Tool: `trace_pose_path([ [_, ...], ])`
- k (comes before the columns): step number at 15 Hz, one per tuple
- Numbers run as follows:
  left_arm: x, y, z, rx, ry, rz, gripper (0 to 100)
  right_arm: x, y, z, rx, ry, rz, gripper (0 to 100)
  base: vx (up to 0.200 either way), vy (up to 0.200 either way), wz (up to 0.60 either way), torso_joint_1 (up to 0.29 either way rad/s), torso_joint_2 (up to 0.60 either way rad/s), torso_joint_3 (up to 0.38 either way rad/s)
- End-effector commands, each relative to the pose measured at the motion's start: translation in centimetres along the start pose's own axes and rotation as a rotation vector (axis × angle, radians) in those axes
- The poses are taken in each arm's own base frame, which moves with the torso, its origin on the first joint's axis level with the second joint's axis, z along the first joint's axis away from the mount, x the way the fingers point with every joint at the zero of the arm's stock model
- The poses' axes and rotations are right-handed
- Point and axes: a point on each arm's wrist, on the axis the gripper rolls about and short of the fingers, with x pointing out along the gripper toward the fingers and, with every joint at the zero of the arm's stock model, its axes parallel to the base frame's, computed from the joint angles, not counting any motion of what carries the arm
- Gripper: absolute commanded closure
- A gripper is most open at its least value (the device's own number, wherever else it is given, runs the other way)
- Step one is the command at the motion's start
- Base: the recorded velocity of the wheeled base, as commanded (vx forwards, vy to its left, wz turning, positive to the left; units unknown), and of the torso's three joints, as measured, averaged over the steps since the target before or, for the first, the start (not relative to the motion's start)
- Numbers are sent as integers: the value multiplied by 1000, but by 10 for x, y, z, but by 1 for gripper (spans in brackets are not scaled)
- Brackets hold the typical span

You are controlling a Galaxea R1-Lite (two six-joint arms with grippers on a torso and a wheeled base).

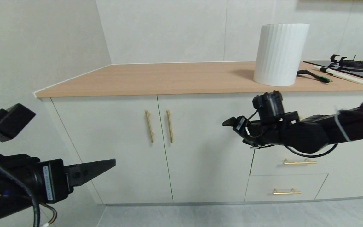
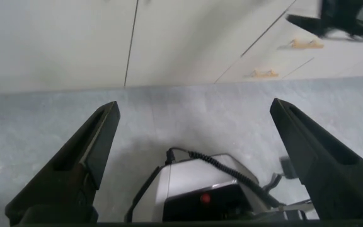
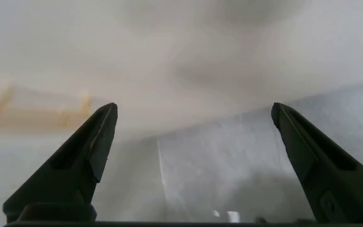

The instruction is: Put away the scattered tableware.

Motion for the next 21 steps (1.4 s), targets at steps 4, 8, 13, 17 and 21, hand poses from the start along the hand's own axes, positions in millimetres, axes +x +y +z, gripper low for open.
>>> trace_pose_path([
  [4,-75,37,-46,-62,-242,32,0,-221,-32,-3,-244,-268,108,0,0,0,0,0,0,0],
  [8,-124,58,-104,61,-448,57,0,-332,-101,-47,-458,-594,51,0,0,0,0,0,0,0],
  [13,-143,62,-144,196,-596,221,0,-403,-166,-120,-557,-720,-7,0,0,0,0,0,0,0],
  [17,-135,64,-163,157,-647,412,0,-391,-173,-131,-488,-731,-214,0,0,0,0,0,0,0],
  [21,-116,75,-177,127,-595,494,0,-371,-183,-142,-497,-694,-350,0,0,0,0,0,0,0],
])
